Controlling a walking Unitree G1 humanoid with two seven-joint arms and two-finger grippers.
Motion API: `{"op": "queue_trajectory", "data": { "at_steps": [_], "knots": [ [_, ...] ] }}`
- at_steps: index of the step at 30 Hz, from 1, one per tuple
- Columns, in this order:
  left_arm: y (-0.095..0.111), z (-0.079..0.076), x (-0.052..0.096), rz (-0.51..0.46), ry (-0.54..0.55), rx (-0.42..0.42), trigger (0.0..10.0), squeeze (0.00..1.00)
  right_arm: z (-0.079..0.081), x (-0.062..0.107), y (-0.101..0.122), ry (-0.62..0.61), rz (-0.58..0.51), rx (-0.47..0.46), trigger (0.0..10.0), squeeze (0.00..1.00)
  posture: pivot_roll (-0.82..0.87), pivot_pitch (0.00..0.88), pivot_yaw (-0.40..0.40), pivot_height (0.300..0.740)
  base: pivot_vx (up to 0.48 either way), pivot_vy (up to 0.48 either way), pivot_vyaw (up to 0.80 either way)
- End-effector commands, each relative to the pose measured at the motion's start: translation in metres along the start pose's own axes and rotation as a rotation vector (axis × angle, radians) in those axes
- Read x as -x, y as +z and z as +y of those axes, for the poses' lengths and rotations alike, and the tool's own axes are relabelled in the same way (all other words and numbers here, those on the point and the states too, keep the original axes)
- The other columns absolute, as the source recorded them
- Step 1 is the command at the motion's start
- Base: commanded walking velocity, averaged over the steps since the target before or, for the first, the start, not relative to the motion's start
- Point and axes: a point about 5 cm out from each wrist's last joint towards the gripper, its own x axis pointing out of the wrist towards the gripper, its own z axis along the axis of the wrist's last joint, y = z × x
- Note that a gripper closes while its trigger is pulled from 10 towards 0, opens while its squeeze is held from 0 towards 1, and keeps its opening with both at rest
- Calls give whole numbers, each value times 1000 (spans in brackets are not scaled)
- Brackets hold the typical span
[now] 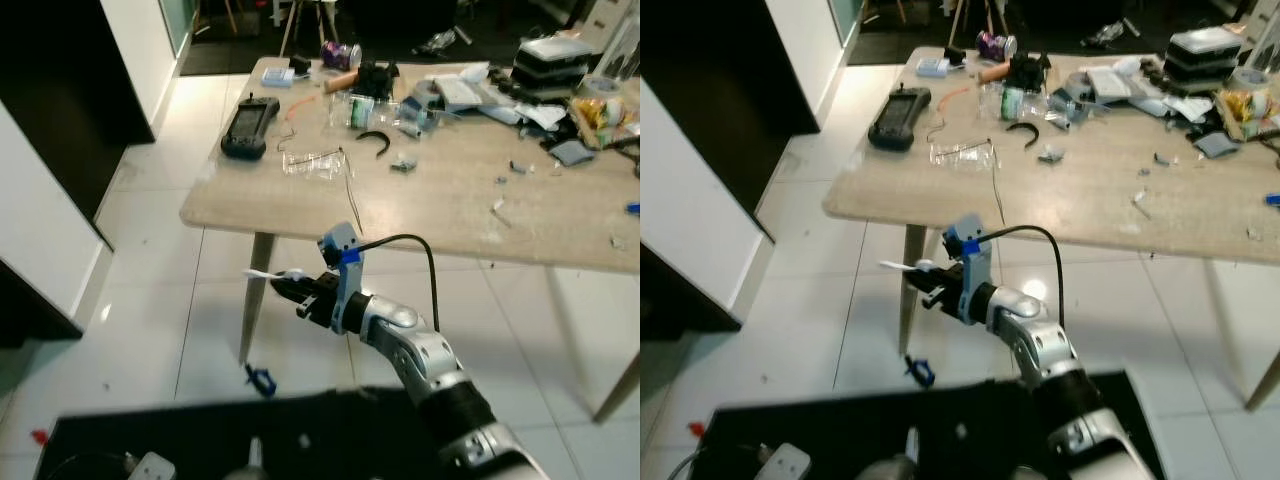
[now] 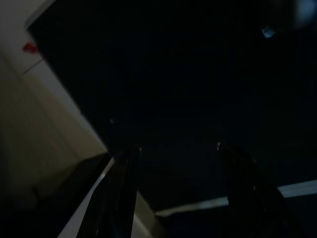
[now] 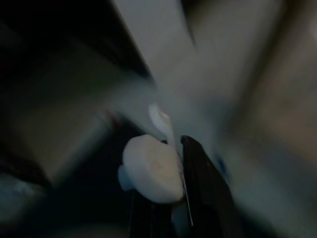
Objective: Picking trash to rubbish bin
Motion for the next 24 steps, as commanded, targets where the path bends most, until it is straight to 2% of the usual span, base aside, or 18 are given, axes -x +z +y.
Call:
{"op": "queue_trajectory", "data": {
  "at_steps": [1,2,3,4,5,6,7,9,10,11,12,13,17,18,20,21,24],
  "knots": [
    [-5,2,1,22,7,-5,10000,0,-2,-1,-21,-43,93,-4,10000,0,28,90,58,740,-326,0,0],
    [-4,3,1,21,9,-4,10000,0,-9,4,-39,-105,160,-42,10000,0,28,95,54,740,-326,0,0],
    [-4,3,1,21,9,-4,10000,0,-9,4,-39,-105,160,-42,10000,0,28,95,54,740,-326,0,0],
    [-3,8,1,20,16,-1,10000,0,-22,21,-83,-273,301,-153,10000,0,27,93,52,740,-322,0,0],
    [-3,10,1,21,19,0,10000,0,-25,32,-103,-339,376,-190,10000,0,27,93,52,740,-322,0,0],
    [-3,10,1,21,19,0,10000,0,-25,32,-103,-339,376,-190,10000,0,27,93,52,740,-322,0,0],
    [-4,11,2,23,20,1,10000,0,-25,43,-122,-393,446,-214,10000,0,27,93,52,740,-319,0,-638],
    [-4,11,2,23,20,1,10000,0,-25,43,-122,-393,446,-214,10000,0,27,93,52,740,-319,0,-638],
    [-5,14,2,23,22,6,10000,0,-21,68,-159,-484,557,-301,10000,0,31,94,49,740,0,0,-681],
    [-5,15,2,23,22,6,10000,0,-16,83,-179,-539,605,-369,10000,0,31,94,49,740,0,0,-712],
    [-5,15,2,23,22,6,10000,0,-16,83,-179,-539,605,-369,10000,0,31,94,49,740,0,0,-712],
    [-5,16,3,21,22,3,10000,0,-7,104,-204,-610,671,-454,10000,0,31,101,50,740,0,0,-712],
    [-6,16,3,23,21,-3,10000,0,7,122,-227,-654,738,-517,10000,0,26,106,53,740,0,0,-730],
    [-6,16,3,23,21,-3,10000,0,7,122,-227,-654,738,-517,10000,0,26,106,53,740,0,0,-744],
    [-9,12,3,37,11,-14,10000,0,27,143,-252,-660,854,-517,10000,0,22,106,54,740,0,0,-750],
    [-10,11,3,38,9,-16,10000,0,32,148,-257,-661,885,-515,10000,0,22,106,54,740,0,0,-756],
    [-9,12,3,37,8,-19,10000,0,38,154,-263,-661,922,-506,10000,0,26,99,58,740,0,0,-754]
  ]
}}
